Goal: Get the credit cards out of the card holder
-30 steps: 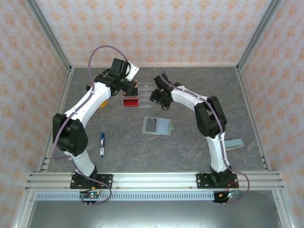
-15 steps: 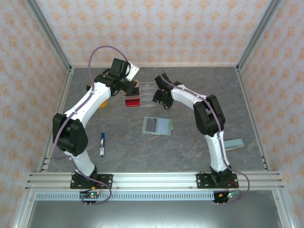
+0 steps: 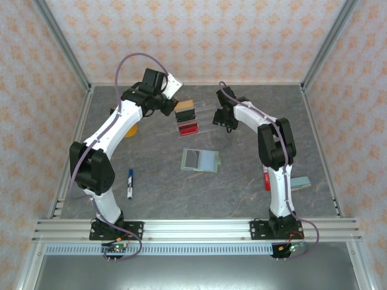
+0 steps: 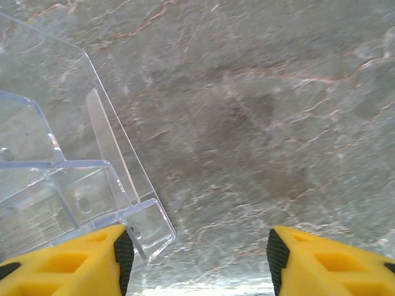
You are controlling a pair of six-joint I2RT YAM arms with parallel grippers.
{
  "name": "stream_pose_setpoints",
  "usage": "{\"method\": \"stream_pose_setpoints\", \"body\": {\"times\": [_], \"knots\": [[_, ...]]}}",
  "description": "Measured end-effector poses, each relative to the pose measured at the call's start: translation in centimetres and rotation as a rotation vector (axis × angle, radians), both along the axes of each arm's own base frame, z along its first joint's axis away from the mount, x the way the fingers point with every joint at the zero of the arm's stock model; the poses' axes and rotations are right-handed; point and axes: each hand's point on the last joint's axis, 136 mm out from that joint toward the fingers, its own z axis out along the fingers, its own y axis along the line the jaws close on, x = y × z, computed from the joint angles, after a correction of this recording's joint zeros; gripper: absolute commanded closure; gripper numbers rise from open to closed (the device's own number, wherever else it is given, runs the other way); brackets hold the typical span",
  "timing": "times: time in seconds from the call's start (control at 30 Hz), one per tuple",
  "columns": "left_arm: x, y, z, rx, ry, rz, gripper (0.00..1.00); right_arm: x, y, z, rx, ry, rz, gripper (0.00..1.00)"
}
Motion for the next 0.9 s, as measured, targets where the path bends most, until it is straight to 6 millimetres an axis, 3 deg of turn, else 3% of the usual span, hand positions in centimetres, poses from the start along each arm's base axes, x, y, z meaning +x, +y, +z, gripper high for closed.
{"method": "stream_pose_setpoints", "body": {"times": [0.2,0.43,0.63,0.9], "knots": [[1.8,-1.4,-1.2,0.022,0.016,-0.082,1.00,-0.3,0.4,0.4,0.017,0.006,0.040,0.32],[2.8,-3.0,-4.2,0.100,0.047,-0.247,1.00,-3.0,0.5,2.5,0.094,0.006,0.032,0.17],[5.2,-4.0,-4.5,0.151,0.016,-0.327,1.00,-4.9,1.8,2.7,0.228,0.044,-0.008,0.18],[6.0,-4.4,-5.1,0.181,0.021,-0.378,1.00,-5.8,3.0,1.4,0.352,0.109,-0.121,0.27]]}}
